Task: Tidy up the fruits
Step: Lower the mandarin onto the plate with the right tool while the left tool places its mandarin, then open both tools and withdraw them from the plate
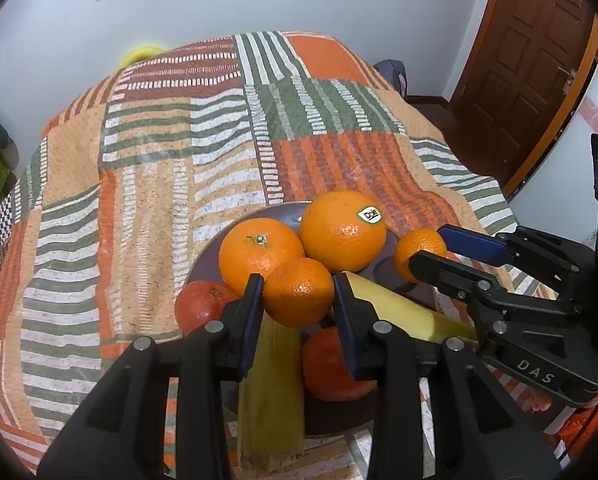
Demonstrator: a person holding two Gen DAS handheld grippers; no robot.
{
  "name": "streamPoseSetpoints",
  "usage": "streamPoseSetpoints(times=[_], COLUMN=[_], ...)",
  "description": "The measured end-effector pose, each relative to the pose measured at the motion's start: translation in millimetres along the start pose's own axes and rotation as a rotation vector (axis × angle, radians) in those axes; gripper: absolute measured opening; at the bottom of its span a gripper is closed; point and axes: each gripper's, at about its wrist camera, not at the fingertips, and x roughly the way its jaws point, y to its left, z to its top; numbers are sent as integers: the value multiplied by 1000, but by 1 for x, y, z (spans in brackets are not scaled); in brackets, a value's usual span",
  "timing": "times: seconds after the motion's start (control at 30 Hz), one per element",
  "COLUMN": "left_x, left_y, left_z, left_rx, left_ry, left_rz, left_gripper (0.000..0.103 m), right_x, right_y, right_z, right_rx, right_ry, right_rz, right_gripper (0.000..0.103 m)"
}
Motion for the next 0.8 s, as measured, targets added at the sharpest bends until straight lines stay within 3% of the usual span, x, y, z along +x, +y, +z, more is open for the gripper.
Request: streamPoseSetpoints(times=[0.27,0.63,0.8], left_x=[23,26,24], left_y=[-2,-4,-4], left_z=[0,-1,-3], left_rx=[-11,1,-2], left_ry=[45,33,36], left_rz=[-5,-2,9], left_gripper=[34,34,46], right_x=[16,26,25], right_y=[-7,1,-3], right_z=[-4,-8,-7], right_rx=[29,-11,19], right_ry=[47,66,78], right_rz=[-4,-13,1], right_gripper=[32,33,33])
